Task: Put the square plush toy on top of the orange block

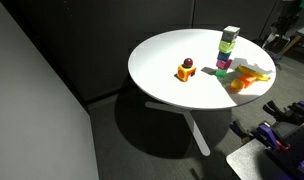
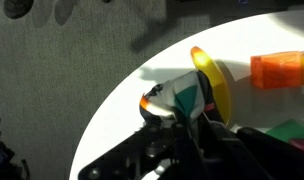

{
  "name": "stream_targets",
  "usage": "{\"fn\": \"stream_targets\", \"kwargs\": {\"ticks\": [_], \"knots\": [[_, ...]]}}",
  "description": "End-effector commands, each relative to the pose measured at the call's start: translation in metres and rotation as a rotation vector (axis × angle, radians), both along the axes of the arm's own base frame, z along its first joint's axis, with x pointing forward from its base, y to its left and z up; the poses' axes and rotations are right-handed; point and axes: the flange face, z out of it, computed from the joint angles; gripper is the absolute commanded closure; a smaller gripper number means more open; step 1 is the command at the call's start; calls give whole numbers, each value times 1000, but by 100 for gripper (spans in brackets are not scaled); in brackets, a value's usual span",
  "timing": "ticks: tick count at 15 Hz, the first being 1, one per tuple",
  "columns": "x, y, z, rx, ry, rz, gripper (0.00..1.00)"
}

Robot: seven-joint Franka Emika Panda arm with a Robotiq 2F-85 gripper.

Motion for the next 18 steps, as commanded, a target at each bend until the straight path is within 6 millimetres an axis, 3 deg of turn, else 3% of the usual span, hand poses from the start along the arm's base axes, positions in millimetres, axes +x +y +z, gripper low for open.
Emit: {"fn": "stream_targets", "kwargs": {"ticks": [1, 3, 4, 12, 13, 18], "knots": [[-2, 8, 17, -26, 29, -16, 95], [-2, 6, 7, -3, 23, -6, 95], [-2, 7, 8, -2, 24, -5, 86], [-2, 7, 4, -1, 31, -5, 86], [-2, 7, 4, -1, 31, -5, 94], [3, 21, 0, -5, 47, 23, 94]]}}
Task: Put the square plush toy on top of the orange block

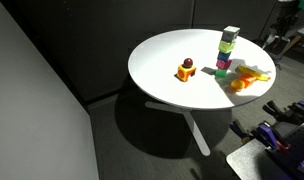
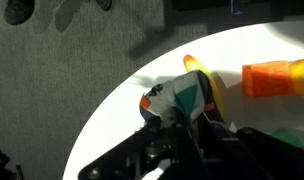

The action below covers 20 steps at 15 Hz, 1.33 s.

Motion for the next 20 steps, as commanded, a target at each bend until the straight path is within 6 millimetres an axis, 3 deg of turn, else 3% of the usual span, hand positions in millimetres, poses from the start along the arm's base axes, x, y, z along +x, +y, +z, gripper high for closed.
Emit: {"fn": "stream_targets", "kwargs": {"ticks": [1, 20], "knots": [[5, 11, 0, -5, 14, 23, 94], [-14, 68, -25, -3, 97, 210, 94]]}}
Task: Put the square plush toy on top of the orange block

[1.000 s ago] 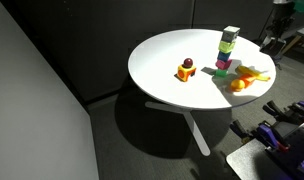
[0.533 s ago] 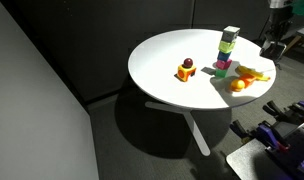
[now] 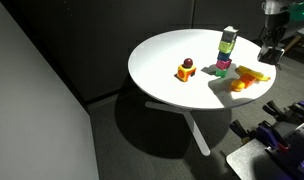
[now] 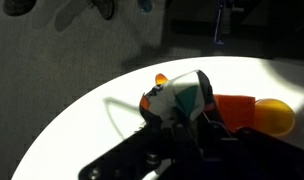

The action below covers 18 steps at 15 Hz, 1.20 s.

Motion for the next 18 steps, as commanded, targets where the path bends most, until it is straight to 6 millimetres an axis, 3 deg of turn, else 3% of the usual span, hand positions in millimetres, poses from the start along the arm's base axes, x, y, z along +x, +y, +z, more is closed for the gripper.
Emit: {"fn": "stream_targets", "kwargs": {"ticks": [1, 18], "knots": [[-8, 12, 5, -8, -25, 54, 94], [-7, 50, -11, 8, -52, 118, 94]]}}
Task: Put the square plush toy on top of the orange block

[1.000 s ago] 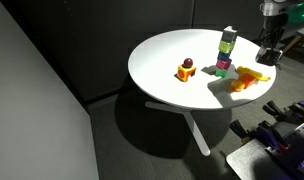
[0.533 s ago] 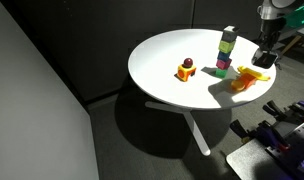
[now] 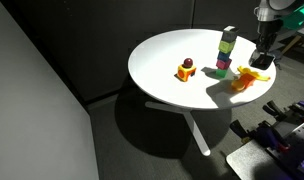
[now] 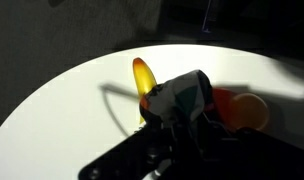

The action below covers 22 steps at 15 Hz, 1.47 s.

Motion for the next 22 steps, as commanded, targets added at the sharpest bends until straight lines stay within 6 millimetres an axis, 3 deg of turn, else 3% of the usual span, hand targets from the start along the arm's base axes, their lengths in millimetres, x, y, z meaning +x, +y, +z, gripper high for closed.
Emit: {"fn": "stream_targets", "kwargs": {"ticks": [1, 10, 22], "knots": [[0, 11, 3, -11, 2, 28, 94], [3, 33, -13, -8, 36, 74, 94], [-2, 37, -30, -13, 76, 88, 94]]}}
